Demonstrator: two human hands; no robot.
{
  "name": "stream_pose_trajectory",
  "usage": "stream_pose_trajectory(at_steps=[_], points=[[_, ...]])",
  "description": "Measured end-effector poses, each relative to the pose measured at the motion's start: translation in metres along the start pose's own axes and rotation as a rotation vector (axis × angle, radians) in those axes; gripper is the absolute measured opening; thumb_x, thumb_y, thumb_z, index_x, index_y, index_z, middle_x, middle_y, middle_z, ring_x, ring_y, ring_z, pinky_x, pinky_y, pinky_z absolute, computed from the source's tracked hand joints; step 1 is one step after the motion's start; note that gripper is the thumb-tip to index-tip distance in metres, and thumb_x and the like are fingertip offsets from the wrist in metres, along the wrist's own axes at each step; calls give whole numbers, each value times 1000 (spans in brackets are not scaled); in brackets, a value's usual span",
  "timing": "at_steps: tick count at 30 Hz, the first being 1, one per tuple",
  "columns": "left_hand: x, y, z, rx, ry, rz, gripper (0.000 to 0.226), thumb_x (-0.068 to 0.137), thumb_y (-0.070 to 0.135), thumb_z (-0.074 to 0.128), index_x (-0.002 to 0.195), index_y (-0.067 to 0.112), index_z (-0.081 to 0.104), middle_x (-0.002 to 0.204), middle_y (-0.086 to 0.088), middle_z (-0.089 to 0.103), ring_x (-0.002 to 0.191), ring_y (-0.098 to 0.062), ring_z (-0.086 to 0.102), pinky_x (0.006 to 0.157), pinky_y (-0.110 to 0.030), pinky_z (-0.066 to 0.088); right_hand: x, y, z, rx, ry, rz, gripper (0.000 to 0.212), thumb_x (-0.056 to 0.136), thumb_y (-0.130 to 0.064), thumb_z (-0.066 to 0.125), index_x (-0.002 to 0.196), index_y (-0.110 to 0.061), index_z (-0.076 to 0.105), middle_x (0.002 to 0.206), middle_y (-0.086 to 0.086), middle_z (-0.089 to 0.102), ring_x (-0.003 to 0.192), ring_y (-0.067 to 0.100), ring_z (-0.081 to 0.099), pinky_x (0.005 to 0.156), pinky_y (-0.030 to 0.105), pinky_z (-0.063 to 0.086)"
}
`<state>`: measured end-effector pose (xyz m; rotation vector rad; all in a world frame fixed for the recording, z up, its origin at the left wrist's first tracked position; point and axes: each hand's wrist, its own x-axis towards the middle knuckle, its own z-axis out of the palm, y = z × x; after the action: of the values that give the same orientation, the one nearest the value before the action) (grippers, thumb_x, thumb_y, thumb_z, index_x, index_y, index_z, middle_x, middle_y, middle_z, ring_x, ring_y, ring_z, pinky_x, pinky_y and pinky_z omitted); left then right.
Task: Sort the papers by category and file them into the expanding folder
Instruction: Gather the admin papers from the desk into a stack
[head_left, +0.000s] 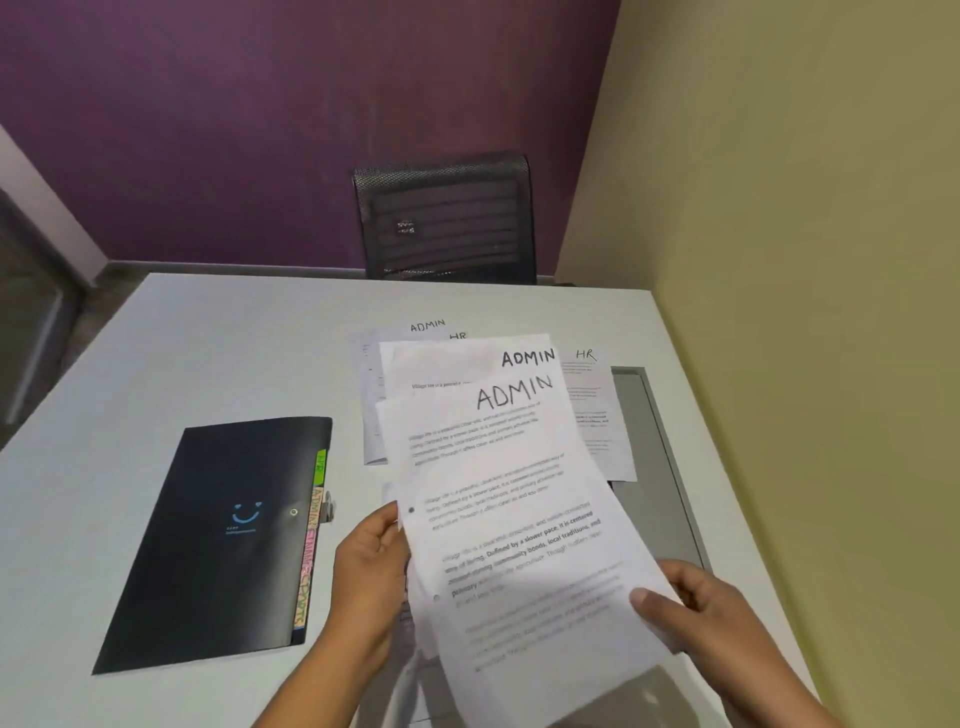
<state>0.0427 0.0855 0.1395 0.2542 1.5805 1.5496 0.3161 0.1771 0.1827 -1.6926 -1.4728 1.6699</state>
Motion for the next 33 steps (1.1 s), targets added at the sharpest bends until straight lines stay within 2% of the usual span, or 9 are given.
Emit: stream_pose_trajectory(at_steps=[2,3,5,7,12,18,23,28,33], points=[[-5,0,2,-6,-9,-10,23,93,2,60,109,15,71,100,-8,77,92,-28,73,72,-33,60,3,-8,5,1,-90,1,35,75,-31,78,106,-17,70,96,3,79,82,21,75,59,26,53],[-8,-1,2,-5,-9,-13,23,93,2,60,108,15,71,101,-8,77,93,-29,73,76,-36,60,6,-13,9,17,-138,11,28,83,-29,77,108,-18,70,99,3,79,84,21,76,63,32,59],[-13,-2,2,-3,-1,-21,25,93,1,59,108,16,71,101,-8,77,94,-30,73,81,-40,59,14,-22,15,59,-191,24,22,92,-25,69,111,-15,72,102,5,78,91,25,76,87,48,58],[-17,-1,3,-7,-2,-28,28,92,-3,58,109,15,70,102,-9,77,96,-30,73,82,-39,59,20,-28,18,111,-191,33,23,94,-24,65,110,-10,73,101,8,78,93,28,75,95,50,55],[-23,3,1,-50,1,-23,32,90,-12,55,108,12,68,101,-8,77,88,-22,75,65,-26,61,24,-30,17,142,-219,25,21,93,-15,65,111,-5,73,106,15,77,98,34,74,98,54,52],[-29,2,-1,-78,-27,-21,33,86,-13,61,107,11,68,100,-7,77,88,-21,75,64,-26,60,35,-34,17,127,-129,-48,27,91,-25,68,97,0,75,94,18,78,91,41,73,87,50,55],[-32,-1,1,-103,-22,-27,31,86,-12,60,107,8,69,103,-11,76,91,-25,74,67,-28,61,45,-34,21,165,-141,-137,19,94,-5,62,110,-2,73,103,16,77,98,37,73,94,51,55],[-32,8,4,-170,-46,-55,25,102,23,48,108,15,71,101,-3,77,86,-13,75,70,-26,56,48,-23,21,212,-137,-153,23,93,3,61,112,-2,71,106,15,76,98,34,73,92,48,55],[-30,9,5,-41,-115,58,28,87,-8,62,110,8,69,104,-7,77,98,-22,73,71,-23,59,53,-11,26,97,-50,-236,24,84,19,62,95,-2,69,94,16,77,80,27,71,79,41,55]])
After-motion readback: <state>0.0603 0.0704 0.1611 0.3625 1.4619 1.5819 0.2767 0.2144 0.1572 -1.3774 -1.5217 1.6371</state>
